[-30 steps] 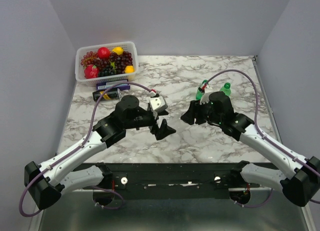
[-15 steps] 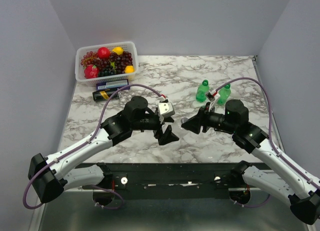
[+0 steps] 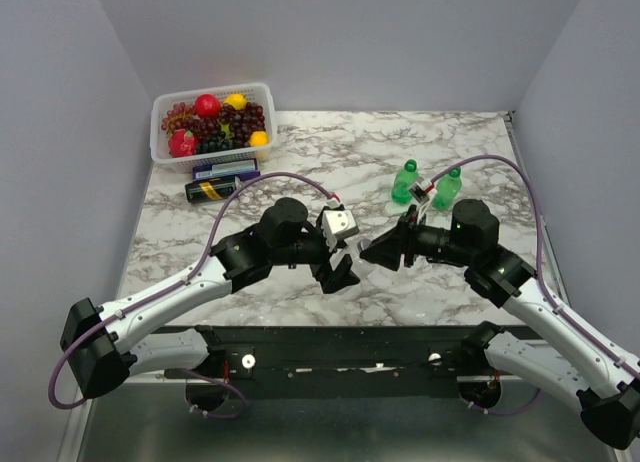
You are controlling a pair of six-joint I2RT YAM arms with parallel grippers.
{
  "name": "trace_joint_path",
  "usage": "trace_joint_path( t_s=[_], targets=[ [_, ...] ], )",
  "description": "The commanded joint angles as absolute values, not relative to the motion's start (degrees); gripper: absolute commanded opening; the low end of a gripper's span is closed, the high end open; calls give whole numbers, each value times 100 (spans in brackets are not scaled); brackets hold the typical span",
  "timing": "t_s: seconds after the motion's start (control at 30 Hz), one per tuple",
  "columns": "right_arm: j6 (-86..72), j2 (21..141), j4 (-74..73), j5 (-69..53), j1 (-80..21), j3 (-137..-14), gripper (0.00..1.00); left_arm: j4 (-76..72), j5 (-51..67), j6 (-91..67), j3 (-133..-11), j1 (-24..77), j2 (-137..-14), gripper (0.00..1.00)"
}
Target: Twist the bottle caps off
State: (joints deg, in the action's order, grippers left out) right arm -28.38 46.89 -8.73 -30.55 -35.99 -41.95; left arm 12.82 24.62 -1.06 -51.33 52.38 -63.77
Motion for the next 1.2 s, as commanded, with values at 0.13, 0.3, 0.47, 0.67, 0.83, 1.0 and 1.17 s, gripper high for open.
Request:
trace_joint_path(
  t_s=[0.13, 0.3, 0.47, 0.67, 0.83, 1.0, 1.17],
  targets=[
    [-3304, 4474, -211, -3217, -3604, -3973, 33, 1116, 2943, -140, -5186, 5273, -6556, 99],
    [-3515, 4491, 255, -3436, -3612, -3841, 33, 1072, 3243, -185, -5185, 5274, -6706, 99],
    [-3533, 4526, 378, -3463, -3612, -3744, 33, 1125, 3269, -141, -5229, 5273, -6706, 91],
    [-3393, 4474, 430, -3472, -3612, -3648, 29, 1134, 3419, -70, -5221, 5273, -6697, 60],
    [-2998, 4403, 483, -3559, -3612, -3499, 27, 1213, 3901, -35, -5265, 5265, -6724, 50],
    [-2602, 4456, 641, -3902, -3595, -3410, 23, 1239, 4543, 149, -5300, 5230, -6706, 44],
    [-1970, 4588, 773, -4745, -3586, -3358, 23, 1213, 5543, 132, -5344, 5124, -6715, 37]
  ],
)
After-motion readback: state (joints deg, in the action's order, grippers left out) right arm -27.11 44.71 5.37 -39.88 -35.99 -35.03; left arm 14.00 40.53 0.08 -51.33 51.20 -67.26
